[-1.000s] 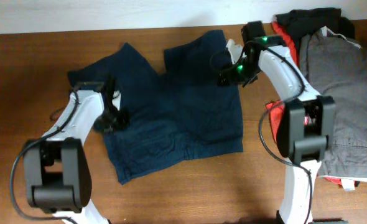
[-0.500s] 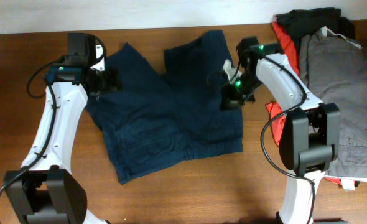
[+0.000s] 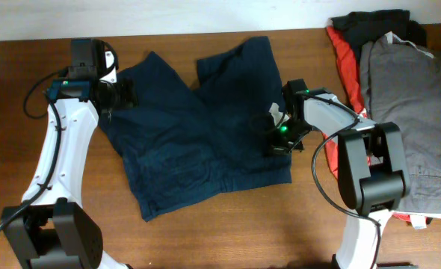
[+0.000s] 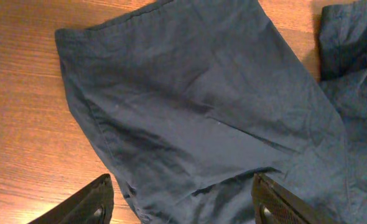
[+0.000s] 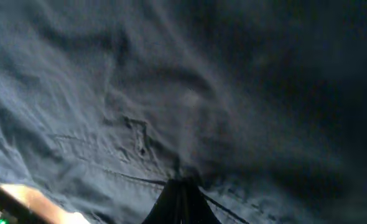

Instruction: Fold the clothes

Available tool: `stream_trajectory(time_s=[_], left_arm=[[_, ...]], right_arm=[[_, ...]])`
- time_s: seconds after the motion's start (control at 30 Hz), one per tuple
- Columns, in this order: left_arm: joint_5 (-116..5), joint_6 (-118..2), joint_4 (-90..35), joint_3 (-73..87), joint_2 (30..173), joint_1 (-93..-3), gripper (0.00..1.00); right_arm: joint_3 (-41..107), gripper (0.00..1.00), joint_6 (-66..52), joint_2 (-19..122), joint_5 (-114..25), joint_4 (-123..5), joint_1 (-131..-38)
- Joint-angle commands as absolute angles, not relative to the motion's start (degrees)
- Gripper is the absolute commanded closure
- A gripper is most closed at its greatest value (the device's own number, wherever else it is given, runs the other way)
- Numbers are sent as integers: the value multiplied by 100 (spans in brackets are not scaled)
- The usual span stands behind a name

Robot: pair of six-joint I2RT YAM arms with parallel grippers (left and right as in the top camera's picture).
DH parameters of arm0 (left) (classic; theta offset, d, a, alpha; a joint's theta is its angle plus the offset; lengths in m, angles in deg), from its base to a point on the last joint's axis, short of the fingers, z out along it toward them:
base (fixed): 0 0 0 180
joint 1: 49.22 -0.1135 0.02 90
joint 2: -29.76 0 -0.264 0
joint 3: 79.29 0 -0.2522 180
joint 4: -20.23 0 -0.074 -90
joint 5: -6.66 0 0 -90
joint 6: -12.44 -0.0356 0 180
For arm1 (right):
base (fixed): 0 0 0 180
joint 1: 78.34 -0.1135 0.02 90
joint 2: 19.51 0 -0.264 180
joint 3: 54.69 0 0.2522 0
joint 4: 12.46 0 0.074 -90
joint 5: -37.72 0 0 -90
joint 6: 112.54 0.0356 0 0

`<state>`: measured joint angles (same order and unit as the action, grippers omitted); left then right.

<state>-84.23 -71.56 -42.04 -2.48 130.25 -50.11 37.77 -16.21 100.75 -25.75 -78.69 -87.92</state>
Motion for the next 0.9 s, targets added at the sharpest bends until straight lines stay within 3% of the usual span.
stream_trajectory(time_s=[0.0,0.33,0.5,0.67,0.73,0.83,0.87], left_arm=[[-8534,-7335,-4147,-327,12984,-5041,29],[-8536,-7335,-4066,-318,13016,-5041,29],[-8685,-7408,-4066,-309,13064,-5048,29],[-8755,-7473,-4038,-309,13209,-5052,28],[-8768,-7563,-4036,-309,13296,-5052,25],[-8761,-8013,-4049,-309,13491,-5052,24],[-8757,-8135,-4062,-309,13556,-5052,23]], right_arm=[[3443,96,-876,10272,-4523,-7255,-8672],[3419,95,-865,10279,-5006,-5240,-7957],[3419,89,-1381,10279,-5010,-4254,-7640],[3847,87,-1704,10255,-4531,-4470,-7492],[4177,78,-1700,10207,-4370,-5002,-7492],[4920,48,-1698,10088,-3723,-6151,-7492],[5204,43,-1700,10040,-3480,-6580,-7494]])
